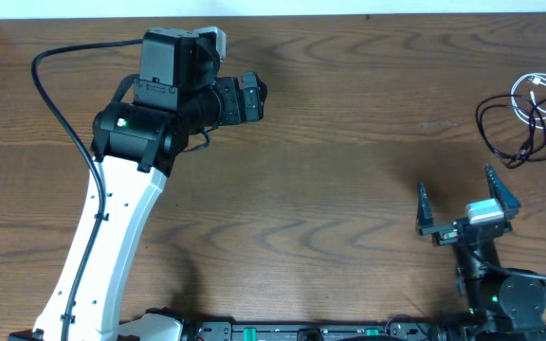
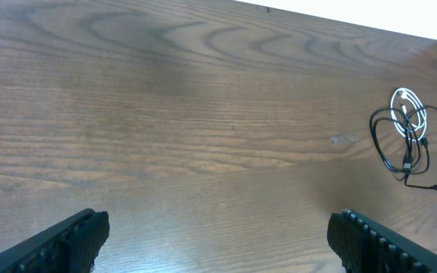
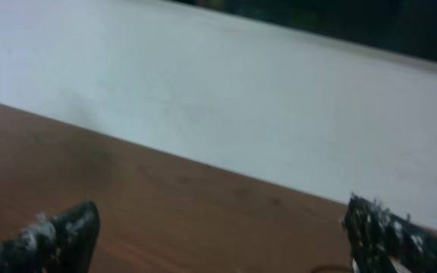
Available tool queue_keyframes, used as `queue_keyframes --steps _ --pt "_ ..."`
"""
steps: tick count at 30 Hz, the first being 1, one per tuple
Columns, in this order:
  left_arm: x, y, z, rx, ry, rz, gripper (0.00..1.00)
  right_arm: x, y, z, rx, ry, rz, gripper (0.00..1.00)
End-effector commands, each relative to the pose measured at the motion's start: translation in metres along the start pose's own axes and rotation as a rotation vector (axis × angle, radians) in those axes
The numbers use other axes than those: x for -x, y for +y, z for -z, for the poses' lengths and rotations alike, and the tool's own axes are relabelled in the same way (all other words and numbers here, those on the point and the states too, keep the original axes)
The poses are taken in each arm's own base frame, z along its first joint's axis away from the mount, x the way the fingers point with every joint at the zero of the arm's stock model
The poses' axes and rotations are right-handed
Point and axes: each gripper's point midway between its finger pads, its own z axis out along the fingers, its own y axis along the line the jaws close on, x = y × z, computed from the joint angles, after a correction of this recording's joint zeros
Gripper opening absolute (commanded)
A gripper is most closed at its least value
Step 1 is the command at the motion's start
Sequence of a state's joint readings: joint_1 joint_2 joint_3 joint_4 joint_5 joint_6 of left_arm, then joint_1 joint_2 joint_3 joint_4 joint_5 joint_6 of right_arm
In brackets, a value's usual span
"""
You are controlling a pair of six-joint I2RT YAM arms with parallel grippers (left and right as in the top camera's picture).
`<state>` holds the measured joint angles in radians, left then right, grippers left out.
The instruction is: Untangle cables
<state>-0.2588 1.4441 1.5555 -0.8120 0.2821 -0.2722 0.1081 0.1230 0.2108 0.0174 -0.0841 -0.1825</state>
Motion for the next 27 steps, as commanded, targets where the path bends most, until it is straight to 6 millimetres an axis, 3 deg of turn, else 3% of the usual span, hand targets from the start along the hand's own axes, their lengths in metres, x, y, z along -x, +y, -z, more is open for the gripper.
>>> queue_keyframes --steps 1,8,17,27 --pt "0.001 0.001 0.001 0.006 -0.003 -0.01 0.97 -0.02 -0.001 0.001 -0.031 -0.015 -0.008 0.99" --pt "0.001 0.001 0.001 0.006 -0.003 -0.01 0.97 -0.049 0.002 0.001 -0.045 -0.009 -0.004 0.99" --pt "0.001 0.001 0.001 0.006 -0.003 -0.01 0.97 -0.1 -0.012 0.008 -0.122 0.207 0.001 0.99" --pt "0.001 0.001 0.001 0.006 -0.003 -0.01 0.97 -0.101 -0.013 0.008 -0.119 0.207 -0.001 0.99"
